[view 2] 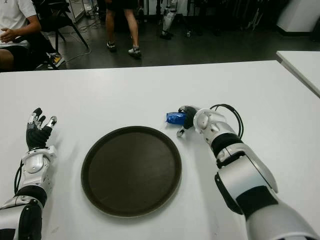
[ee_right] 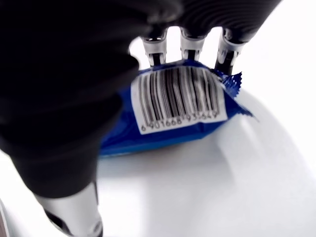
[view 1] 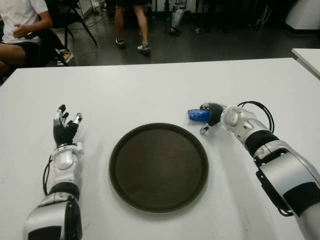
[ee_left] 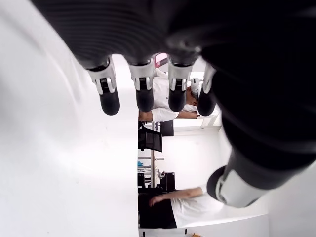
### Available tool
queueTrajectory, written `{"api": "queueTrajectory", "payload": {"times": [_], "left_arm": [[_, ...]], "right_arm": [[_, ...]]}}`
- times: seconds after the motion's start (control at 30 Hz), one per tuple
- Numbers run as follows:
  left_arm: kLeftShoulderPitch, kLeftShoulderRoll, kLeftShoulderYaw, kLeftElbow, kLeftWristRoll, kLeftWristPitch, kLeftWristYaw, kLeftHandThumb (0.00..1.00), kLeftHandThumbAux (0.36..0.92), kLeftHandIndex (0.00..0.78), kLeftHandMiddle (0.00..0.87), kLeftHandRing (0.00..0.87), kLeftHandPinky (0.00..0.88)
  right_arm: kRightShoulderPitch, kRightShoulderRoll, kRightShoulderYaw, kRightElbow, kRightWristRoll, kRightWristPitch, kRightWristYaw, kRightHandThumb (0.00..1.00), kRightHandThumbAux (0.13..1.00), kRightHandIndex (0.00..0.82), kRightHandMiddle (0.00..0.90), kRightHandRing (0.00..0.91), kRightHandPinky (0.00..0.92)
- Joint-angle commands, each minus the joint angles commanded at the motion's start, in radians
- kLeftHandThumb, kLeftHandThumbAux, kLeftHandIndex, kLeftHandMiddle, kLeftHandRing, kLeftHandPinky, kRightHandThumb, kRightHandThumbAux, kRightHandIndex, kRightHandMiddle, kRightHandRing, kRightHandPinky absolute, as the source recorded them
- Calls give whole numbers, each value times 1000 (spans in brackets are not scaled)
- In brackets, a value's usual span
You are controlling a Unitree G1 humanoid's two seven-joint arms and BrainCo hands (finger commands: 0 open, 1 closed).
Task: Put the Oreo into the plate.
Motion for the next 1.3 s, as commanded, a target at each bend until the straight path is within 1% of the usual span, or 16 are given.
{"api": "queueTrajectory", "payload": {"times": [0.3,0.6,0.77,1.17,1.3], "left_arm": [[-1,-1,2,2,-3,-1,-4,0,748,0,0,0,18],[0,2,0,3,0,1,-2,0,722,0,6,4,15],[0,-1,0,1,-1,-5,-2,0,723,0,11,10,21],[4,-2,-2,-6,0,-15,-6,0,764,0,12,3,13],[4,-3,0,-5,-4,-16,-7,0,761,2,14,6,12]], "right_arm": [[5,7,-4,3,5,-8,6,0,855,42,65,21,0],[6,11,18,23,-18,-14,-10,0,859,53,68,26,0],[9,12,15,23,-11,-12,-13,0,852,52,65,22,0],[10,6,18,19,-11,-29,-7,0,854,63,77,42,0],[8,5,21,18,-13,-27,-6,0,862,64,82,48,8]]}}
